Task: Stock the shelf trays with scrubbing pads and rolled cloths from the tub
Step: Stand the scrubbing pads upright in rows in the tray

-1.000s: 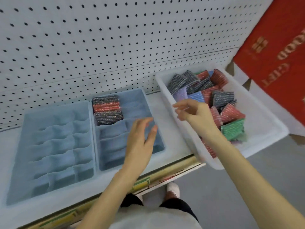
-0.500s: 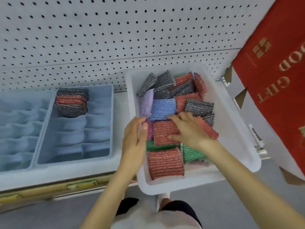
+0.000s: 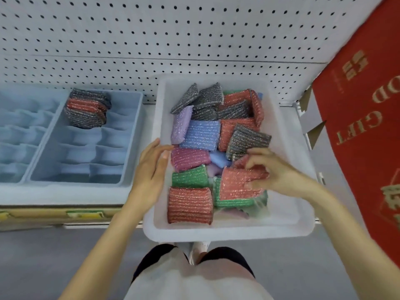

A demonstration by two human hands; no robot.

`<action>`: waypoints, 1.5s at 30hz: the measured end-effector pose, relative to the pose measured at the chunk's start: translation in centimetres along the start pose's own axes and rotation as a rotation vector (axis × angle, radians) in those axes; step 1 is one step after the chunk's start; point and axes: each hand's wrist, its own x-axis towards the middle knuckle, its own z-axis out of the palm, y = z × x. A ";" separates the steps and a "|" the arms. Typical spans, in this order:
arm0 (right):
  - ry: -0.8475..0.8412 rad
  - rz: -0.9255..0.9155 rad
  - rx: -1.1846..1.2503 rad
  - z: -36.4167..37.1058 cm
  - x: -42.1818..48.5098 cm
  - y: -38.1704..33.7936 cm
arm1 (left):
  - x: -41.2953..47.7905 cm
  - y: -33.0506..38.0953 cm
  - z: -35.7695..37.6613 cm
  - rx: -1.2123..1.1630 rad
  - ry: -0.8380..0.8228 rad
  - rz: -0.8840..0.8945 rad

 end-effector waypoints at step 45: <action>0.435 0.064 -0.280 -0.2 5.2 0.5 | -3.0 5.9 -1.6 -0.849 -0.039 -0.539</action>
